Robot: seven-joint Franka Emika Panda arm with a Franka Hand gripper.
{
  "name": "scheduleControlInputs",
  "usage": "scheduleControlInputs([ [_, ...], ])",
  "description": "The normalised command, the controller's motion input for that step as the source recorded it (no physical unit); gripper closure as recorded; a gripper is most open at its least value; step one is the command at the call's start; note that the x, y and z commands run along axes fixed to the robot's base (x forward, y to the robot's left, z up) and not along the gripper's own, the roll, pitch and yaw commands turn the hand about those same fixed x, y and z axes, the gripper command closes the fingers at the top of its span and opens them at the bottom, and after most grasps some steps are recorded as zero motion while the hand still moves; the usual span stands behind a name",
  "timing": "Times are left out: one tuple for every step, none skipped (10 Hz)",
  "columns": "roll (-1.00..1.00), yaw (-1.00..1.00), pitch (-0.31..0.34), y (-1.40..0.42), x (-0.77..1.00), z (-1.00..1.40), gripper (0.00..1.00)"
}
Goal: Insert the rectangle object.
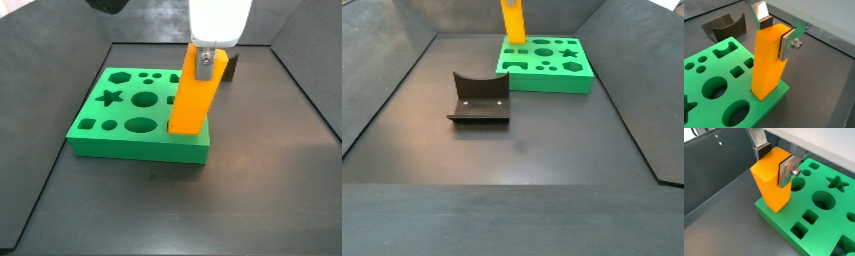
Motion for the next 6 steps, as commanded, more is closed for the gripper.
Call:
scheduleControlInputs([
  [0.50, 0.05, -0.011, 0.00, -0.22, -0.27, 1.00],
  [0.50, 0.04, -0.007, -0.01, -0.22, -0.24, 1.00],
  [0.50, 0.03, 0.000, -0.01, -0.19, -0.25, 1.00],
  [0.44, 0.02, 0.000, 0.00, -0.08, -0.35, 1.00],
  [0.27, 0.00, 0.003, 0.05, 0.00, -0.45, 1.00],
  [0.23, 0.00, 0.000, 0.21, -0.09, -0.44, 1.00],
])
